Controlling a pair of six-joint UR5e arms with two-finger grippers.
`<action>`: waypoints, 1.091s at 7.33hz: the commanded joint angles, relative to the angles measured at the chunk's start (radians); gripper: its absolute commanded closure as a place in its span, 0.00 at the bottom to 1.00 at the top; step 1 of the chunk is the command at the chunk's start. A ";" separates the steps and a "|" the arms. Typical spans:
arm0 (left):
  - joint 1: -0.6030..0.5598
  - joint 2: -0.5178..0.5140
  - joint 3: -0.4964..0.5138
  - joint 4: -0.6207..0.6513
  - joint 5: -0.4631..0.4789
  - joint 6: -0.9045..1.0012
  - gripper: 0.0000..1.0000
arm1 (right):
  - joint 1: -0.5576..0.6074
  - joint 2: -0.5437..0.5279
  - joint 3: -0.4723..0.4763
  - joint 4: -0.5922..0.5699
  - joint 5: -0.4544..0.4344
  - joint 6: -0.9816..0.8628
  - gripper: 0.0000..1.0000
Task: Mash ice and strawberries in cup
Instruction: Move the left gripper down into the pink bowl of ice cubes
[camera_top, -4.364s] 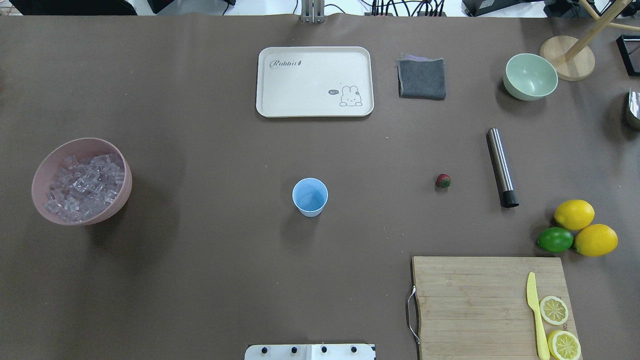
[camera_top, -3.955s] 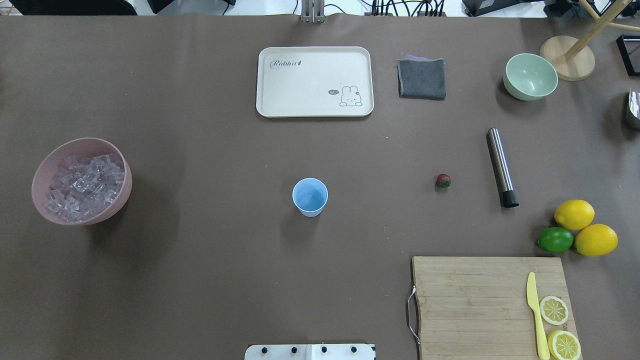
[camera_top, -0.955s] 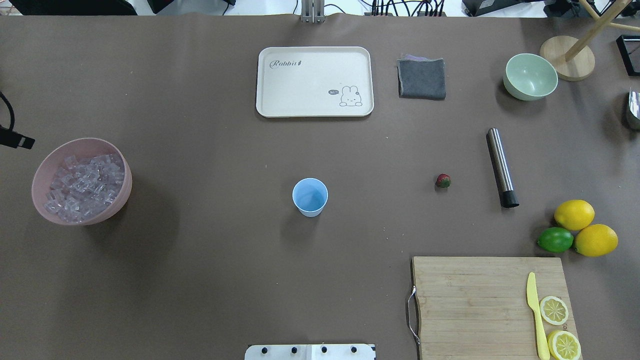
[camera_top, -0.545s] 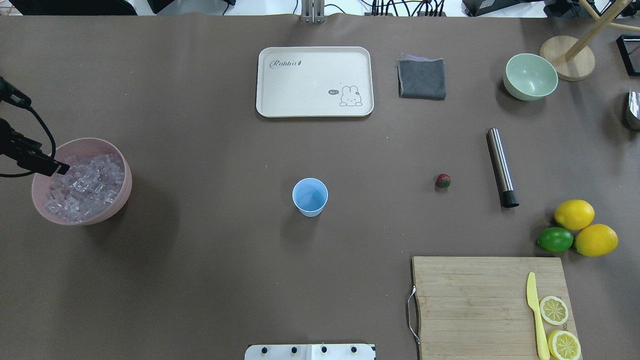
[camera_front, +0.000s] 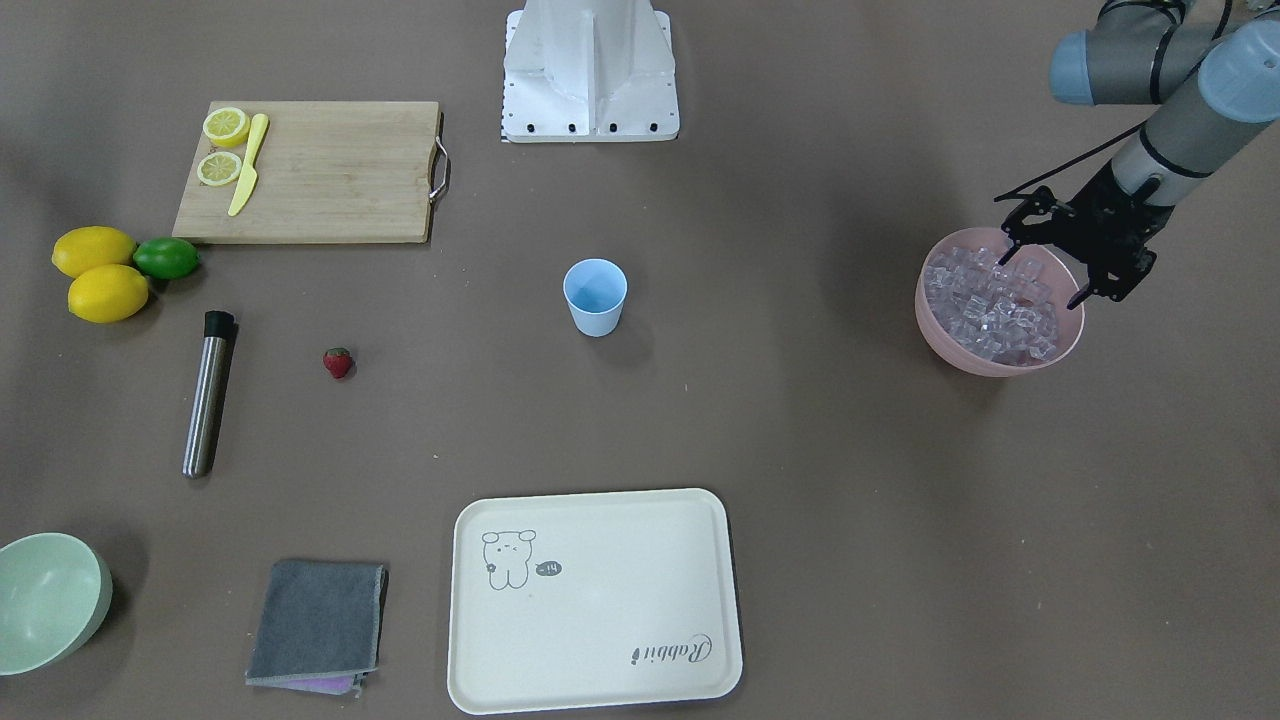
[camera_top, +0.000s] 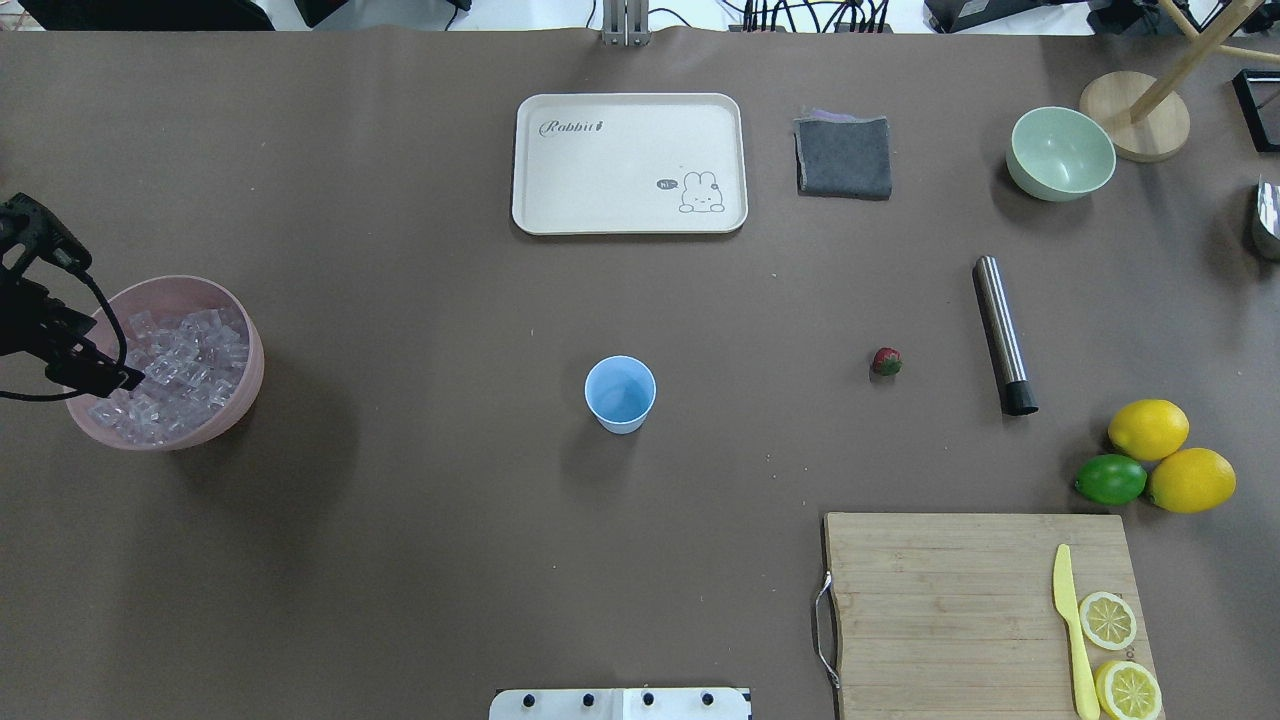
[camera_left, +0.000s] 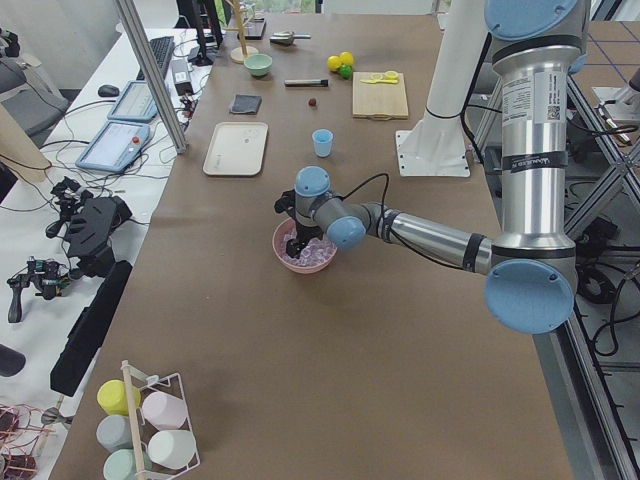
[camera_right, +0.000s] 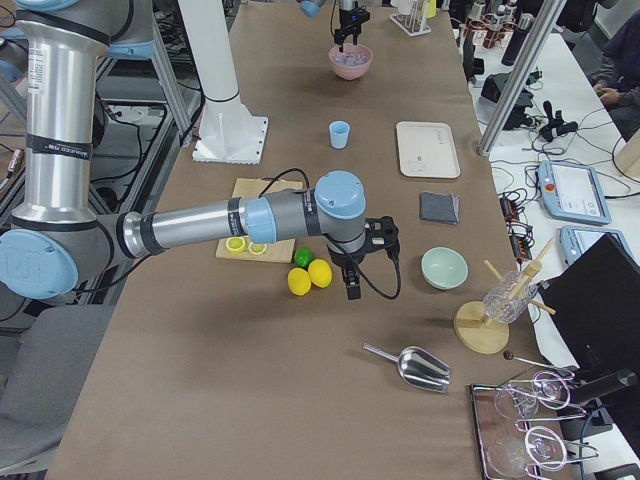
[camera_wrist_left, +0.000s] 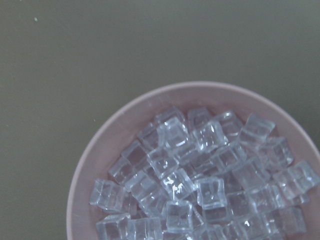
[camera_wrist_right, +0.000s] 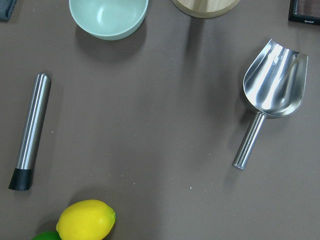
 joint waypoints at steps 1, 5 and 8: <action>0.022 0.021 0.001 -0.025 0.004 -0.008 0.02 | -0.001 0.001 -0.001 0.000 0.000 0.002 0.00; 0.064 0.032 0.001 -0.046 0.004 -0.078 0.02 | -0.004 0.001 -0.001 0.000 -0.001 0.003 0.00; 0.121 0.033 0.040 -0.111 0.015 -0.153 0.02 | -0.004 0.001 -0.002 0.000 -0.001 0.003 0.00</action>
